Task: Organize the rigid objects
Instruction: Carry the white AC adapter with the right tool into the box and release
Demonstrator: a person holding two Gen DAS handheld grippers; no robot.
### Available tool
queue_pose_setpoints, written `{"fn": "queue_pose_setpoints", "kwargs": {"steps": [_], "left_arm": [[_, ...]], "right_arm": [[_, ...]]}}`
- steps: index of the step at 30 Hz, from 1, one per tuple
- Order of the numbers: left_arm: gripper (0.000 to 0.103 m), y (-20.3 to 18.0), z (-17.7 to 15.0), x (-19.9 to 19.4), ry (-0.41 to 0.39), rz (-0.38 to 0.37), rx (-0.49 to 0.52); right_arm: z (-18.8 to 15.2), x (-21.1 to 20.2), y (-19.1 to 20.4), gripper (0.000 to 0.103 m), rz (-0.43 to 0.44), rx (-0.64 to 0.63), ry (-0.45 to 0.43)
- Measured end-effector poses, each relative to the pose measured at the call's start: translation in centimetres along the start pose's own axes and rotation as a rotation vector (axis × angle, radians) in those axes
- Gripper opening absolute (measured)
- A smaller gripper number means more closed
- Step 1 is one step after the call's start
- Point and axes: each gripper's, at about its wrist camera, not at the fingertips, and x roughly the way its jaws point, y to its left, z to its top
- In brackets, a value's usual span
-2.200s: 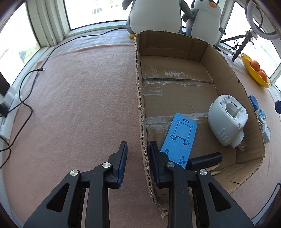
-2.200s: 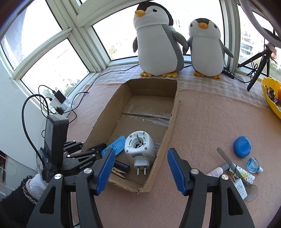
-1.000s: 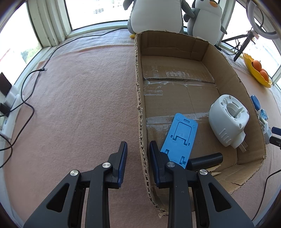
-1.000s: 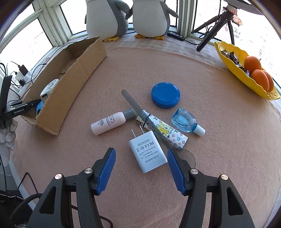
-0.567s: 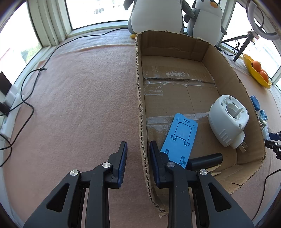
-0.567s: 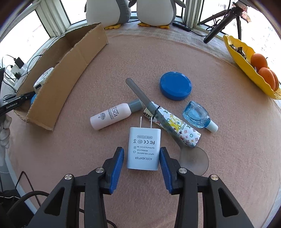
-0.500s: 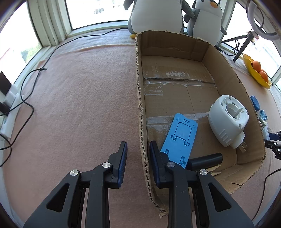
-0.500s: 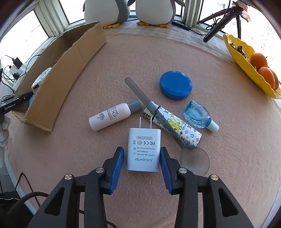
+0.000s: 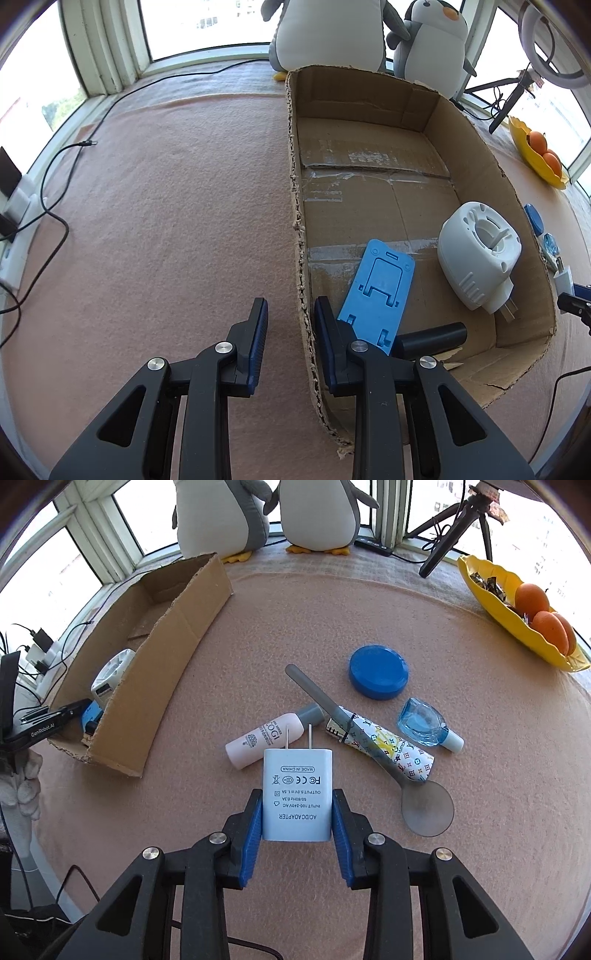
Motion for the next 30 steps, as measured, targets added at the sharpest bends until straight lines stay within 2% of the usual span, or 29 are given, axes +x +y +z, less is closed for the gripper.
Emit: {"fn": "queue_pose_setpoints", "kwargs": {"steps": [9,14,20,30], "left_arm": [[0.025,0.3,0.1,0.1,0.001,-0.014,-0.004],[0.025,0.5,0.0,0.1,0.0,-0.022,-0.007],[0.025,0.6,0.0,0.1,0.0,-0.023,-0.006],[0.025,0.6,0.1,0.1,0.0,-0.026,-0.007]], "right_arm": [[3.6,-3.7,3.8,0.032,0.035,-0.021,-0.14],[6.2,-4.1,6.5,0.032,0.061,-0.037,-0.2],[8.6,-3.0,9.4,0.032,0.089,-0.044,-0.229],[11.2,-0.1,13.5,0.032,0.118,-0.071,-0.217]]}}
